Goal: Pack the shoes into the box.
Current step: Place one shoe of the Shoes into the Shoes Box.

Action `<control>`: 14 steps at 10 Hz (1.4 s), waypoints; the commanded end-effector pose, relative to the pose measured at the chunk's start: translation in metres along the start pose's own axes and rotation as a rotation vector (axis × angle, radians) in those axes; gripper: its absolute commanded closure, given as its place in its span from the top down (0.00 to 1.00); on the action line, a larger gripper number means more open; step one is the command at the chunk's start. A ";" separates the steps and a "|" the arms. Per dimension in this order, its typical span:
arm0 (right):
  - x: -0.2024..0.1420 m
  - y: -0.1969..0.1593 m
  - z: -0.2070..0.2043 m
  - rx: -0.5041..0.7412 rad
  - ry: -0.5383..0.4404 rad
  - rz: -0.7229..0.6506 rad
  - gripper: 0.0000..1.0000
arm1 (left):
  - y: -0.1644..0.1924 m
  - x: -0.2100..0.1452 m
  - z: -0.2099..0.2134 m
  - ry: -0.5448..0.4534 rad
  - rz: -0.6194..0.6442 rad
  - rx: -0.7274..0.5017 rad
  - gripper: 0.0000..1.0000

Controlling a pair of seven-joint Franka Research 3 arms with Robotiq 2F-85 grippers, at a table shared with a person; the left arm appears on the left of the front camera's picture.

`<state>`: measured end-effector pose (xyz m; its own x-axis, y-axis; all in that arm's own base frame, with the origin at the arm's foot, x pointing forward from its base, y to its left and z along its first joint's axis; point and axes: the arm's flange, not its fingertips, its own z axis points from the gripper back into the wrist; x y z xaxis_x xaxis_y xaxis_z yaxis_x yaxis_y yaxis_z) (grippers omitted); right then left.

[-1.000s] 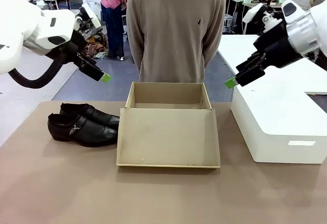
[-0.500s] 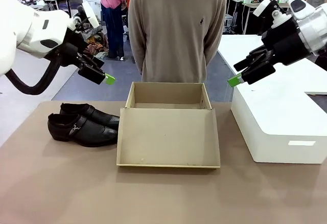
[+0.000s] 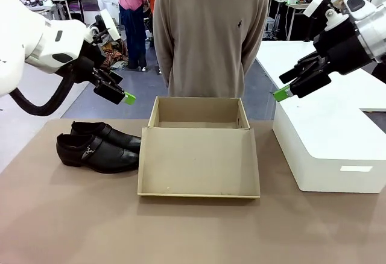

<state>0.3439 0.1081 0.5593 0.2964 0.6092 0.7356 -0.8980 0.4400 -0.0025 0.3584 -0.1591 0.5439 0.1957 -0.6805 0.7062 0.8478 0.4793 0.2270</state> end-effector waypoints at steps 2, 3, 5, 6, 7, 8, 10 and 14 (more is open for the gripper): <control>0.000 -0.001 -0.001 0.008 -0.013 0.013 1.00 | -0.001 0.001 0.002 -0.013 0.001 -0.012 1.00; 0.000 -0.001 -0.001 0.008 -0.013 0.013 1.00 | 0.000 0.001 0.001 -0.003 -0.001 0.000 1.00; 0.000 -0.001 -0.001 0.008 -0.013 0.013 1.00 | 0.005 0.002 0.004 0.020 -0.016 0.002 1.00; 0.000 -0.001 -0.001 0.008 -0.013 0.013 1.00 | 0.006 0.001 0.005 0.029 -0.031 -0.002 1.00; 0.000 -0.001 -0.001 0.008 -0.013 0.013 1.00 | 0.008 -0.001 0.006 0.053 -0.054 -0.018 1.00; 0.000 -0.001 -0.001 0.008 -0.013 0.013 1.00 | 0.012 -0.001 0.007 0.077 -0.092 -0.054 1.00; 0.000 -0.001 -0.001 0.008 -0.013 0.013 1.00 | 0.024 0.002 0.012 0.158 -0.150 -0.122 1.00; 0.000 -0.001 -0.001 0.008 -0.013 0.013 1.00 | 0.059 0.000 0.024 0.338 -0.250 -0.175 1.00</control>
<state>0.3418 0.1101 0.5597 0.3094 0.6095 0.7299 -0.8916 0.4529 -0.0002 0.3879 -0.1216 0.5651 0.1363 -0.8900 0.4352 0.9478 0.2450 0.2040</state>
